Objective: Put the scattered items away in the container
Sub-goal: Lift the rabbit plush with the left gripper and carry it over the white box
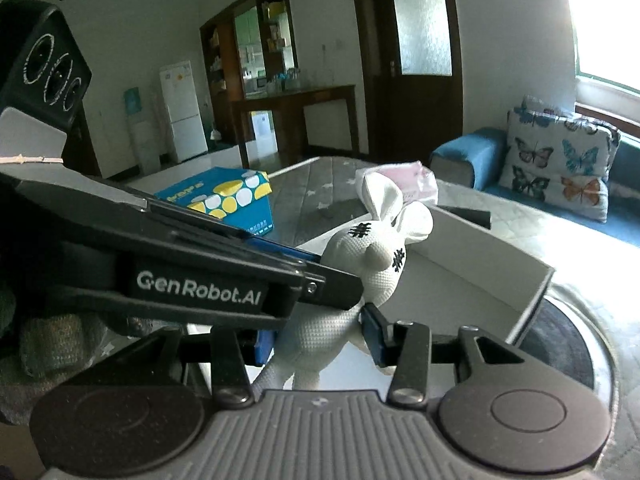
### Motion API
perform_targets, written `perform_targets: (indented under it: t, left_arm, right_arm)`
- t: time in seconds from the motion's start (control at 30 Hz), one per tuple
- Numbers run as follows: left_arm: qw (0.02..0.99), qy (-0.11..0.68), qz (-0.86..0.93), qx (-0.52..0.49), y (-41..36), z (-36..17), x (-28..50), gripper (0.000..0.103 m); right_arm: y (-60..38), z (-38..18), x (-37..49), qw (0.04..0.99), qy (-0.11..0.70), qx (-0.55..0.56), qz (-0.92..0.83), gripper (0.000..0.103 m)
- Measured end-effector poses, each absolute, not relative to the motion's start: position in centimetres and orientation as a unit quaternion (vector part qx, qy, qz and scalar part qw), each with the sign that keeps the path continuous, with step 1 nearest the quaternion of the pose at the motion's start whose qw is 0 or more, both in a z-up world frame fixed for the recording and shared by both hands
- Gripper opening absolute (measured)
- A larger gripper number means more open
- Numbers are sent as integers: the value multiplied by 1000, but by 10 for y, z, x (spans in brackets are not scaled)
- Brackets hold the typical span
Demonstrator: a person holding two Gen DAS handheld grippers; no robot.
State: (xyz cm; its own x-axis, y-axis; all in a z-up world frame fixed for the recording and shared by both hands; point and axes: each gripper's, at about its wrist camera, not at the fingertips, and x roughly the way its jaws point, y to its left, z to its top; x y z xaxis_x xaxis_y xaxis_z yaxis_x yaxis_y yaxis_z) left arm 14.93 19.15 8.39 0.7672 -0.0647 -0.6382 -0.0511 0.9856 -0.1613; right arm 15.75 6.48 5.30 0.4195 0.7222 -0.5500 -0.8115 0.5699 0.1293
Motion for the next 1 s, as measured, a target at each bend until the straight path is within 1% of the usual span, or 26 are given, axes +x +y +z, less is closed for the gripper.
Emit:
perform_targets:
  t: [0.3, 0.57, 0.63, 1.0]
  left_arm:
    - [919, 384, 1, -88, 211, 65, 171, 27]
    - [908, 411, 19, -83, 218, 55, 175, 29]
    - [906, 414, 24, -83, 221, 53, 175, 32]
    - [910, 404, 57, -73, 222, 60, 167, 31]
  right_arm:
    - [88, 37, 183, 814, 349, -75, 459, 45]
    - [106, 24, 197, 785, 404, -74, 464, 46]
    - [110, 22, 196, 782, 406, -80, 466, 46]
    - [112, 18, 194, 771, 415, -71, 478, 49]
